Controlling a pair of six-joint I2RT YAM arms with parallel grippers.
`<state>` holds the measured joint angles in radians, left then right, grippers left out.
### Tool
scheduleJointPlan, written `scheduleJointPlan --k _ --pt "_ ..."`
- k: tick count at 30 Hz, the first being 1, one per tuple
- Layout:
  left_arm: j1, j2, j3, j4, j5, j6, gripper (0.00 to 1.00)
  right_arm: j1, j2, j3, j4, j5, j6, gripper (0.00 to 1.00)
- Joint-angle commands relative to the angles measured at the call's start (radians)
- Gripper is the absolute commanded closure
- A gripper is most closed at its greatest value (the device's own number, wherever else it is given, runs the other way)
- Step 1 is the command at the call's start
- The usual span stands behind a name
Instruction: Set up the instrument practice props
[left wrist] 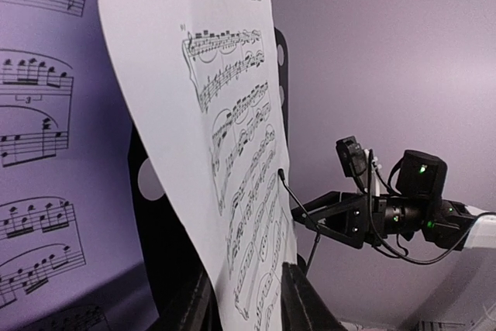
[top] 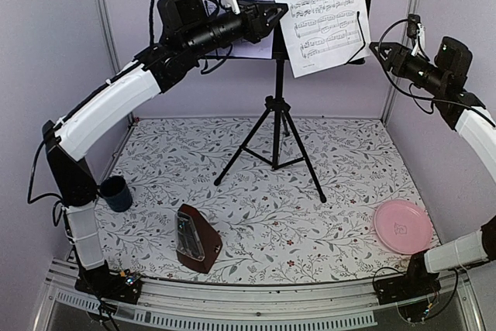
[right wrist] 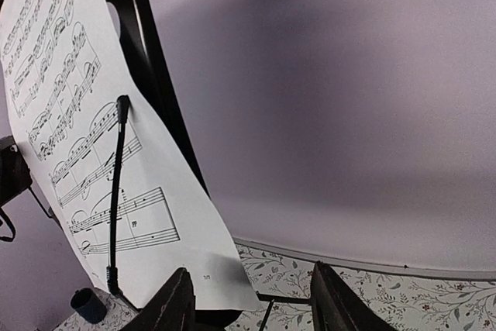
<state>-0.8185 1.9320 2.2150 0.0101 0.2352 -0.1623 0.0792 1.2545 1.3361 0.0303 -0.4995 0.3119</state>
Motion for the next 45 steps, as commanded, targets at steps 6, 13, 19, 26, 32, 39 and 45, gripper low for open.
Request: scheduleJointPlan --k 6,13,19,26,32,39,45 --pt "-0.009 0.005 -0.052 0.037 0.009 -0.049 0.64 -0.013 0.029 0.025 0.056 -0.023 0.026 0.43" --pt "-0.010 -0.023 -0.119 0.065 0.013 -0.077 0.64 -0.016 0.043 0.016 0.102 -0.091 0.068 0.53" --pt "-0.017 -0.021 -0.139 0.076 0.022 -0.094 0.69 -0.016 0.045 0.001 0.126 -0.107 0.085 0.72" --pt "-0.018 -0.008 -0.114 0.068 0.007 -0.092 0.86 -0.016 0.039 -0.019 0.134 -0.114 0.093 0.95" --pt "-0.018 0.022 -0.039 0.030 -0.002 -0.078 0.97 -0.016 0.035 -0.038 0.138 -0.120 0.105 1.00" --pt "-0.019 0.072 0.018 -0.002 -0.005 -0.066 1.00 -0.017 0.012 -0.064 0.146 -0.125 0.110 0.76" --pt "-0.018 0.081 0.028 -0.006 -0.007 -0.061 1.00 -0.020 0.019 -0.043 0.148 -0.110 0.099 0.53"
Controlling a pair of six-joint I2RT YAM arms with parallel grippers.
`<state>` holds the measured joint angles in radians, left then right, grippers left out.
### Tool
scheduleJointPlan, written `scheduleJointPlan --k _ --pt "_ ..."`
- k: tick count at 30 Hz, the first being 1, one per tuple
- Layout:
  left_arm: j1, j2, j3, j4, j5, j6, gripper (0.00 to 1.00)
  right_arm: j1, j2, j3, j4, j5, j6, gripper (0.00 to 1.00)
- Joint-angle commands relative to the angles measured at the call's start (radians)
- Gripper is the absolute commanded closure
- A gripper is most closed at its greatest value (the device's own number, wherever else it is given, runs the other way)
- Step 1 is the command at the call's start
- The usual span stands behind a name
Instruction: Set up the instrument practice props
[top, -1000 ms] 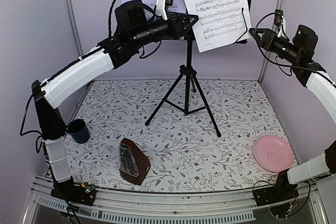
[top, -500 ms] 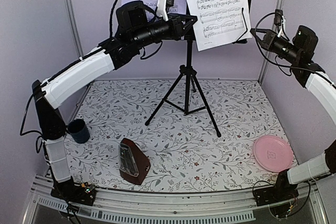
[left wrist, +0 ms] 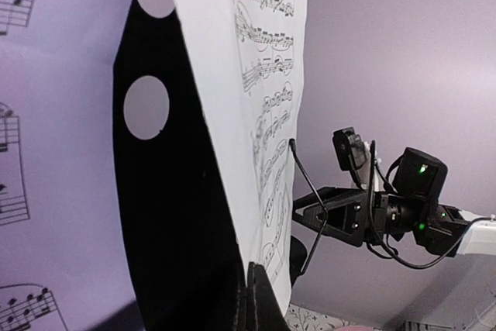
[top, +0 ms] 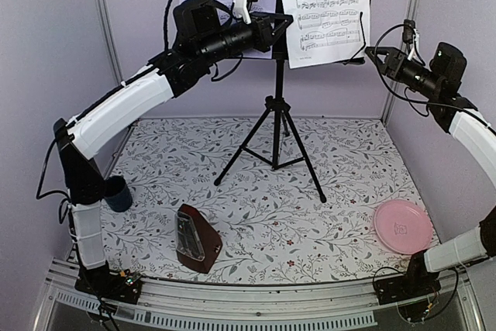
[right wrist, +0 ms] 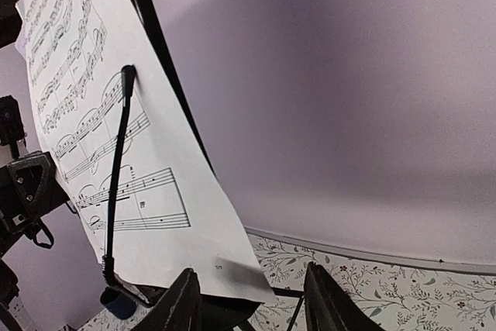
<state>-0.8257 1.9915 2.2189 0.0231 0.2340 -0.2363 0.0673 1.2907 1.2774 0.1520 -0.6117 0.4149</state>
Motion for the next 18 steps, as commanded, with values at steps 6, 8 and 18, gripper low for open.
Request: scheduleJointPlan --k 6,8,18 --pt "-0.010 0.060 0.091 -0.050 -0.006 0.027 1.00 -0.010 0.002 0.030 0.032 -0.004 -0.006 0.54" --pt "-0.009 0.065 0.102 -0.052 -0.006 0.029 1.00 -0.012 0.001 0.032 0.036 -0.002 -0.009 0.54" --pt "-0.006 0.066 0.110 -0.053 -0.010 0.038 1.00 -0.012 0.027 0.046 0.061 -0.051 -0.009 0.98"
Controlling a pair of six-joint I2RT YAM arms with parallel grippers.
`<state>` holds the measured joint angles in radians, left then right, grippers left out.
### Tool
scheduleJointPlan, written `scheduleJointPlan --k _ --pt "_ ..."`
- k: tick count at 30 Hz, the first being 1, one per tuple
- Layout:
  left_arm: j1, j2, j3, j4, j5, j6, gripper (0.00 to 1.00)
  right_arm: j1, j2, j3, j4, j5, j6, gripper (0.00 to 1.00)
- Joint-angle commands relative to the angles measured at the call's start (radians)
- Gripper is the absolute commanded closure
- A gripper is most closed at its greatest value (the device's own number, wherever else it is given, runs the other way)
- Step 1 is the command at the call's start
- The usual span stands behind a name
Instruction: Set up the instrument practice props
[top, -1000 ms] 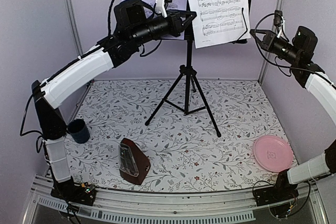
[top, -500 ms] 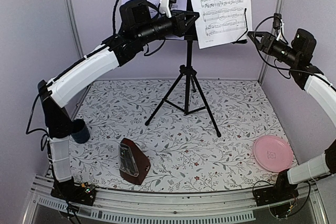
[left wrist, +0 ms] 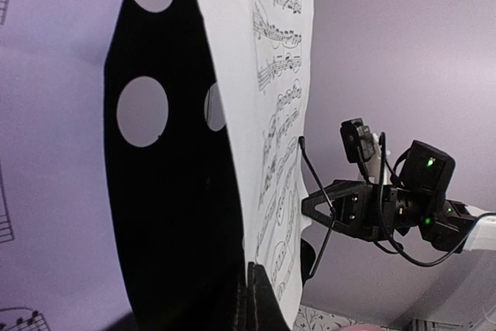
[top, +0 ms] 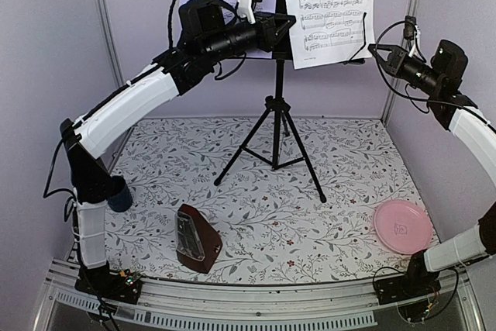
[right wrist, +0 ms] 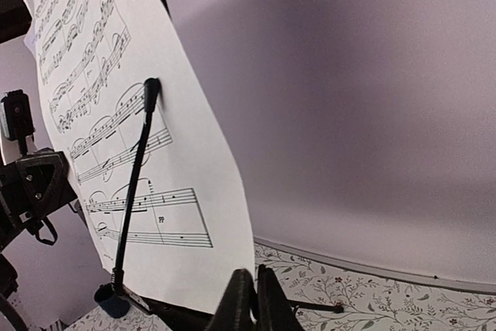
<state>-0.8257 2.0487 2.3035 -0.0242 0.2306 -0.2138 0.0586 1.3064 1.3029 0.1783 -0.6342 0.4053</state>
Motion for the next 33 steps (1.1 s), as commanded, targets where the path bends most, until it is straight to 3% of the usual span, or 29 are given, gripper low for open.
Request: scheduleJointPlan --k 1,33 --pt "-0.006 0.008 0.025 -0.004 -0.008 0.016 1.00 -0.003 0.010 0.018 0.040 -0.028 0.003 1.00" --pt "0.012 0.044 0.137 -0.006 -0.056 0.039 1.00 0.032 -0.015 -0.079 0.060 -0.067 0.058 1.00"
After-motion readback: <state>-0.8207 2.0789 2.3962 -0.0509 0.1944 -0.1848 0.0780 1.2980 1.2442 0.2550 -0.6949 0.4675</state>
